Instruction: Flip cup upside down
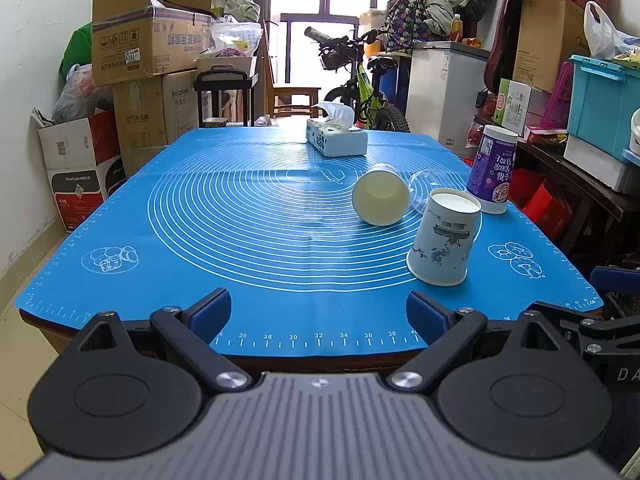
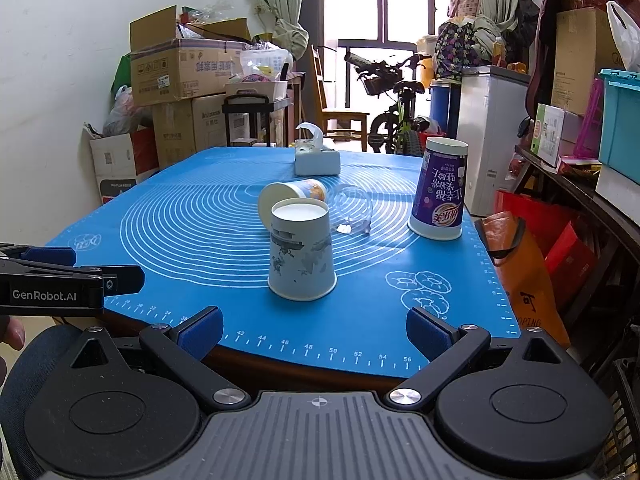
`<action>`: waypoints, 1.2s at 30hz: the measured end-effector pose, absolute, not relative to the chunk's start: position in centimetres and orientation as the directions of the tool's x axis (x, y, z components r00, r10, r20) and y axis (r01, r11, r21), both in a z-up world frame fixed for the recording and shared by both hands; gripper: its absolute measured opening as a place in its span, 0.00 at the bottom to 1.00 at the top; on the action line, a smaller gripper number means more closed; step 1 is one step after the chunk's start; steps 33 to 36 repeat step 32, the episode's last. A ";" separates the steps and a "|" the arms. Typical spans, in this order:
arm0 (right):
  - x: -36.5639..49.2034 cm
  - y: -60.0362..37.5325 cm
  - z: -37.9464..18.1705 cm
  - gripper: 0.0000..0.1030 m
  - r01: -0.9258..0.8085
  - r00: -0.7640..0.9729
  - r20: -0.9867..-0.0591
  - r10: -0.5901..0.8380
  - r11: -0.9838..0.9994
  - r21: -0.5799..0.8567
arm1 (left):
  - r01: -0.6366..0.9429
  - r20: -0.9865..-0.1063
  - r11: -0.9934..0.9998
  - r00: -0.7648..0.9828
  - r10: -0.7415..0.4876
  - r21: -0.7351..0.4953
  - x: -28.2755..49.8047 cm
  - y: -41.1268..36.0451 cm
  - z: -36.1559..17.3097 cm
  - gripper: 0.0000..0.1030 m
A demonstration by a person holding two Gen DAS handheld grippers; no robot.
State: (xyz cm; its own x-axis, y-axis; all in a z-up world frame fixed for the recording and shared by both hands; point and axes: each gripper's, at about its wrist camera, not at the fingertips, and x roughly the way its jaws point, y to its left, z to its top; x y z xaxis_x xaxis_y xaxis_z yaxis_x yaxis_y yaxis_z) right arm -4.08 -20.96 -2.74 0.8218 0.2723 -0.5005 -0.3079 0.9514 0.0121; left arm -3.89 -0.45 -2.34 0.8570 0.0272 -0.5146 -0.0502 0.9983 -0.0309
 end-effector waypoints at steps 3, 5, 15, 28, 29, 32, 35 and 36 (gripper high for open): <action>-4.1 -21.0 -2.7 0.95 -0.307 0.822 -0.500 0.272 0.952 0.013 | -0.050 -0.515 0.998 0.857 0.027 -0.030 -3.9 -0.4 -2.3 0.91; -4.1 -21.0 -2.7 0.95 -0.307 0.822 -0.500 0.272 0.952 0.013 | -0.050 -0.515 0.998 0.857 0.027 -0.031 -3.9 -0.5 -2.3 0.91; -4.1 -21.0 -2.7 0.95 -0.307 0.822 -0.501 0.272 0.952 0.014 | -0.048 -0.515 0.998 0.857 0.027 -0.028 -3.9 -0.6 -2.5 0.91; -4.0 -21.3 -3.0 0.95 -0.303 0.819 -0.505 0.271 0.953 0.021 | -0.045 -0.518 0.999 0.855 0.028 -0.021 -3.8 -0.9 -2.7 0.91; -4.0 -21.3 -3.0 0.95 -0.302 0.819 -0.506 0.271 0.953 0.021 | -0.046 -0.519 0.999 0.855 0.028 -0.021 -3.8 -0.9 -2.7 0.91; -4.0 -21.3 -3.0 0.95 -0.303 0.818 -0.506 0.272 0.953 0.021 | -0.047 -0.521 0.999 0.853 0.029 -0.022 -3.8 -1.0 -2.7 0.92; -4.0 -21.3 -3.0 0.95 -0.303 0.818 -0.506 0.272 0.953 0.021 | -0.047 -0.521 0.999 0.853 0.029 -0.022 -3.8 -1.0 -2.7 0.92; -4.0 -21.3 -3.0 0.95 -0.303 0.818 -0.506 0.272 0.953 0.021 | -0.047 -0.521 0.999 0.853 0.029 -0.022 -3.8 -1.0 -2.7 0.92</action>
